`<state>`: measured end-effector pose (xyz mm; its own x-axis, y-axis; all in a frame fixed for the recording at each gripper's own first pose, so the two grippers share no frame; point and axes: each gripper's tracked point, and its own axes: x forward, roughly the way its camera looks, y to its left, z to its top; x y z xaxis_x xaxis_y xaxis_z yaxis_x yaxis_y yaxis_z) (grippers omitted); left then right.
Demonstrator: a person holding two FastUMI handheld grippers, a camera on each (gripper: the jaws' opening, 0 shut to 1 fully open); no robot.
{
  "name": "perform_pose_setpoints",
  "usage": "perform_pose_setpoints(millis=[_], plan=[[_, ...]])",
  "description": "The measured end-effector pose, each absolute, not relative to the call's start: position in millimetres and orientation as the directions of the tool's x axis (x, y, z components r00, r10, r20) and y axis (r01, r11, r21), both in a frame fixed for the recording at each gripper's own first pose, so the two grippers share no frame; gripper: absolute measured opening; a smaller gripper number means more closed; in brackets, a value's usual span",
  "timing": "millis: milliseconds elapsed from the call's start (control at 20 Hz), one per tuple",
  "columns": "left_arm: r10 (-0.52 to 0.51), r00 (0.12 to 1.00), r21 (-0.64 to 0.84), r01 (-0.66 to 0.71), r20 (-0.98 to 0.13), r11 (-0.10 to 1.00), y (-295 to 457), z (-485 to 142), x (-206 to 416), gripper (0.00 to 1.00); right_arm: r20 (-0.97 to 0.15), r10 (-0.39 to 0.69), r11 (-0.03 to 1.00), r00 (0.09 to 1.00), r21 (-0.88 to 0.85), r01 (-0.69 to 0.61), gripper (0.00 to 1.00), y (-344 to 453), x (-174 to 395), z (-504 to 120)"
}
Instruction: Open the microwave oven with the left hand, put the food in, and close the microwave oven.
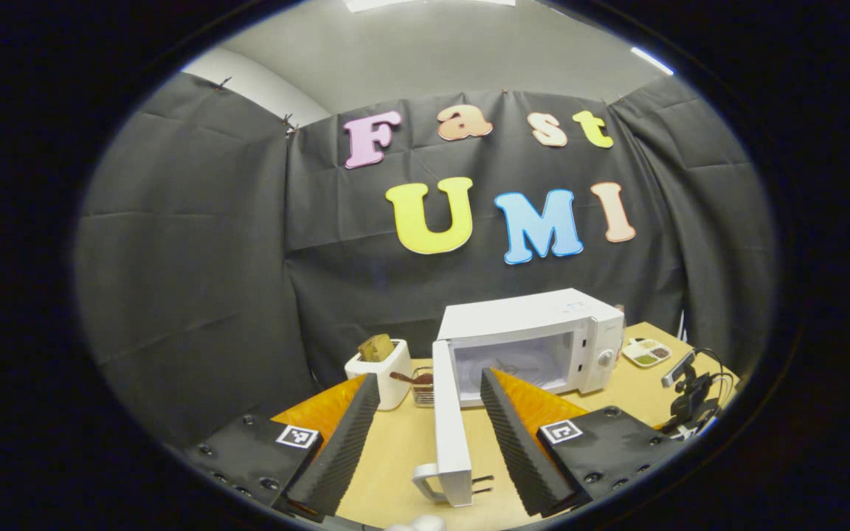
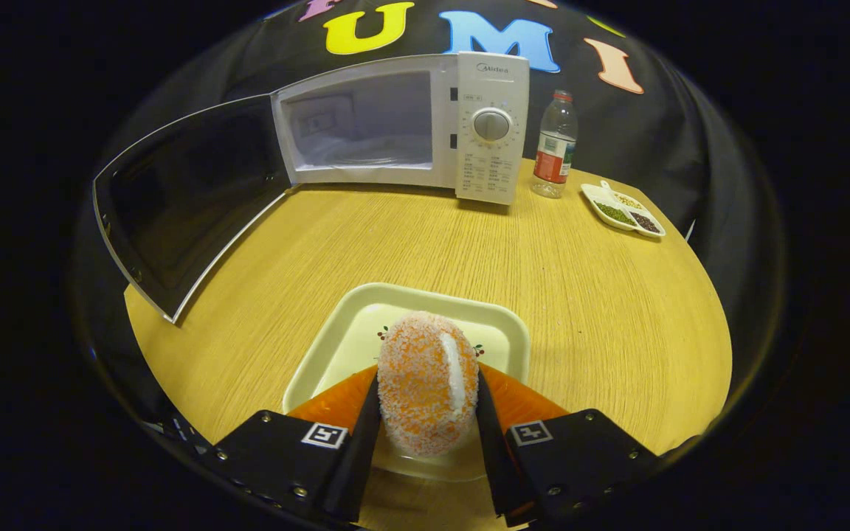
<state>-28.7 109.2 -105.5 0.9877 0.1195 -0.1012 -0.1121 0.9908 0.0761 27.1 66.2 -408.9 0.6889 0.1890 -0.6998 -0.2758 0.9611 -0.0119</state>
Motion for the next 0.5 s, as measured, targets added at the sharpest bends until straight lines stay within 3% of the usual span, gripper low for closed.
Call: perform_pose_setpoints(millis=[150, 500], plan=[[0.115, 0.989, 0.075, -0.108, -0.097, 0.991, 109.7, -106.0, -23.8, 0.97, -0.667, 0.217, 0.956, 0.713, -0.001, -0.292, 0.65, 77.6, 33.3, -378.9], [0.102, 0.988, 0.037, -0.099, -0.112, 0.994, 110.6, -116.7, -18.9, 0.97, -0.542, 0.215, 0.924, 0.812, -0.158, -0.349, 0.65, 114.6, 90.9, -311.3]])
